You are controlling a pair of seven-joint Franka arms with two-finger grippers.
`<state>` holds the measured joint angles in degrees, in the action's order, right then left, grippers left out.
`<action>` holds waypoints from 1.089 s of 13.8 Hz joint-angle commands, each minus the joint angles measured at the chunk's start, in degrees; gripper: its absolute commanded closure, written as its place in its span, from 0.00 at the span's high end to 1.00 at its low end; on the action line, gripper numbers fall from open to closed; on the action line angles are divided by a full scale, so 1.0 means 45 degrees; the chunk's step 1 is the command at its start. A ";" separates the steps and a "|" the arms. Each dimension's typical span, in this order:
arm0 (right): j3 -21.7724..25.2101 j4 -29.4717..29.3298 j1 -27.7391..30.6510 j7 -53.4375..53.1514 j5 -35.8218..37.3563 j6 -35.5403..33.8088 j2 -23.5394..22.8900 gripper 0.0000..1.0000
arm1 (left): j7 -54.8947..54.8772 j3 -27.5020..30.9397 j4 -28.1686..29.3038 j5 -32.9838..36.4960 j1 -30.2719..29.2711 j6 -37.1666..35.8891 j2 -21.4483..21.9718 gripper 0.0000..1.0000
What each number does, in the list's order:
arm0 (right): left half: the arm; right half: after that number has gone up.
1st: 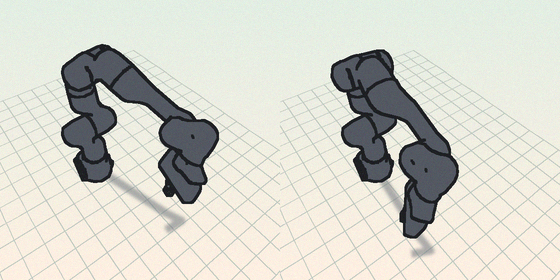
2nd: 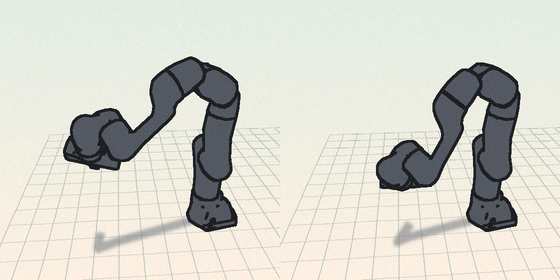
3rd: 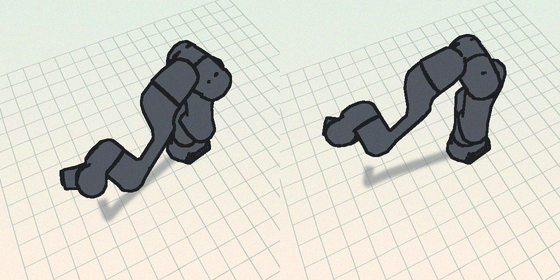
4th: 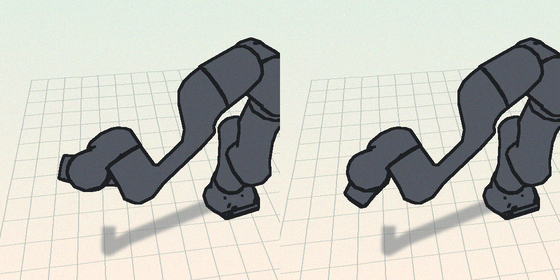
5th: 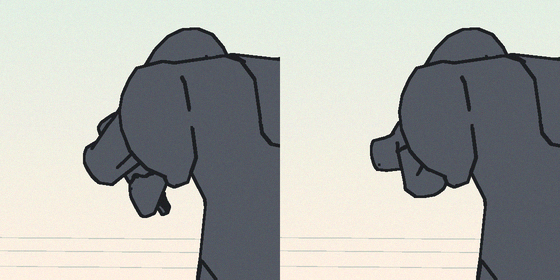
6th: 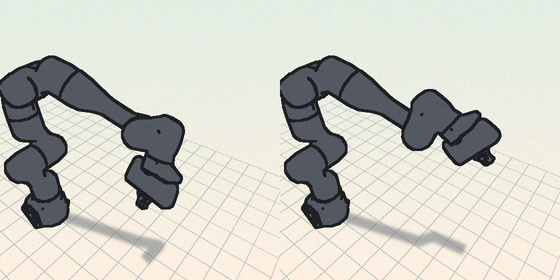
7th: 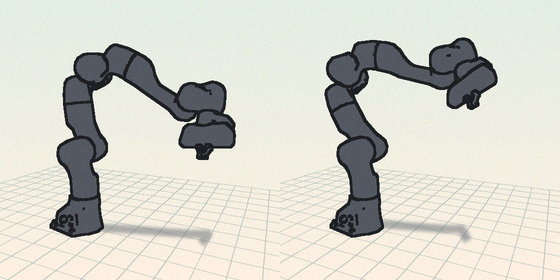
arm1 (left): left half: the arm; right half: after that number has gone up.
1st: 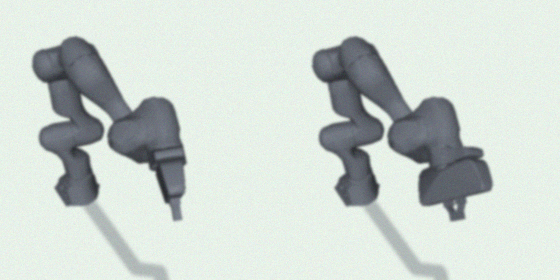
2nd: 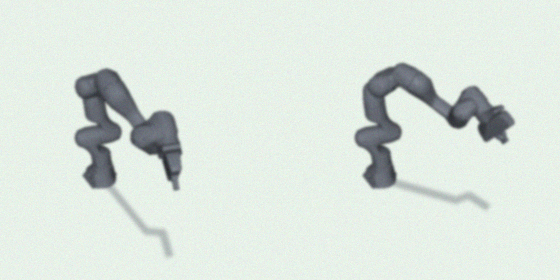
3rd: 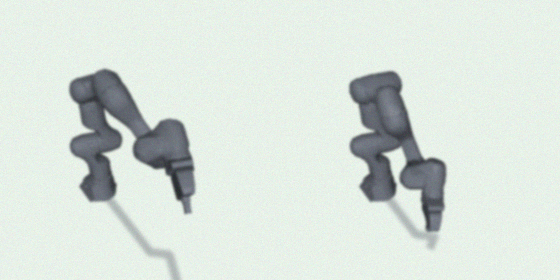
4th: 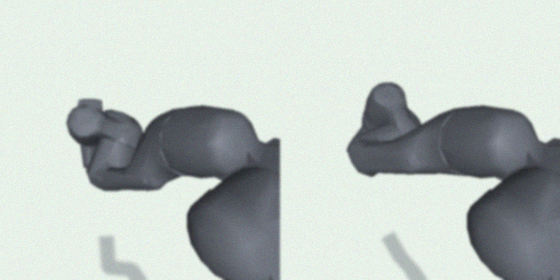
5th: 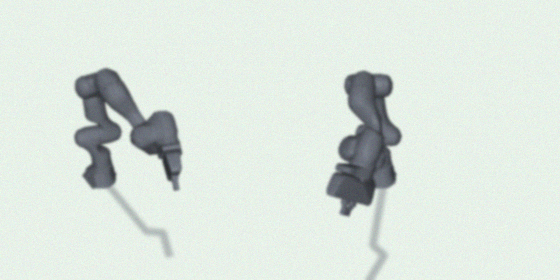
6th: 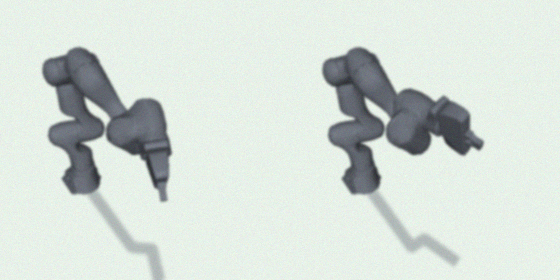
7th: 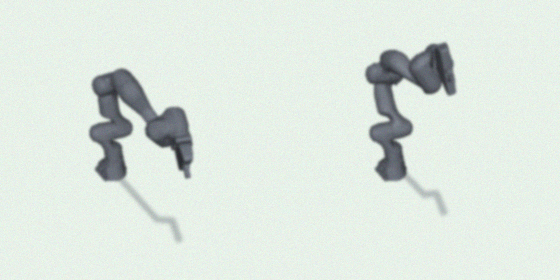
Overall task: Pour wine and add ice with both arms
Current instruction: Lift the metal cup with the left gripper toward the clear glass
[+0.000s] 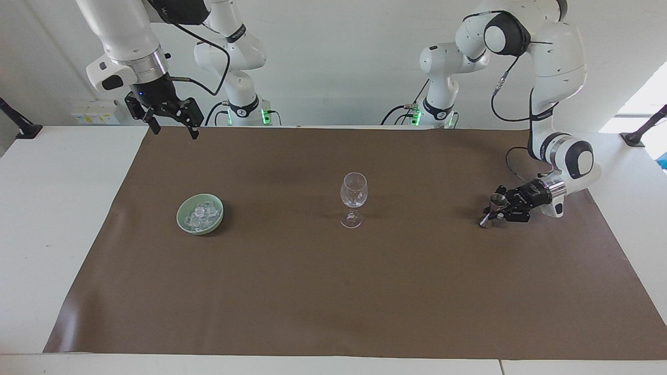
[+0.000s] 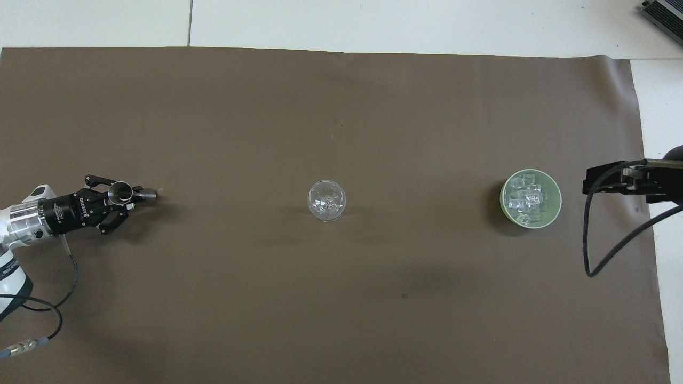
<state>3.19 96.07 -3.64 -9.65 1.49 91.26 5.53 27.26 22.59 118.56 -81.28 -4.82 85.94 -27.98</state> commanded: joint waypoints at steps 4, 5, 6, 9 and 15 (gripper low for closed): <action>0.0015 0.0077 0.0027 0.0329 -0.0117 -0.0086 0.0099 1.00 | 0.1246 0.0176 -0.1032 0.0403 0.0152 -0.0759 -0.0149 0.00; 0.0015 0.0077 0.0027 0.0329 -0.0117 -0.0086 0.0099 1.00 | 0.1304 0.0176 -0.1149 0.0600 0.0172 -0.0778 -0.0090 0.00; 0.0015 0.0077 0.0027 0.0329 -0.0117 -0.0086 0.0099 1.00 | 0.1305 0.0176 -0.1151 0.0621 0.0288 -0.0798 -0.0012 0.00; -0.0005 0.0077 0.0027 0.0329 -0.0117 -0.0086 0.0099 1.00 | 0.1305 0.0215 -0.1190 0.0952 0.0523 -0.0837 0.0397 0.00; 0.0015 0.0077 0.0027 0.0329 -0.0117 -0.0086 0.0099 1.00 | 0.2162 0.0235 -0.1151 0.1889 0.1167 -0.0778 0.1548 0.00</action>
<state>3.19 96.07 -3.64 -9.65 1.49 91.26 5.53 34.26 22.67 112.78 -74.72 -1.15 83.12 -23.83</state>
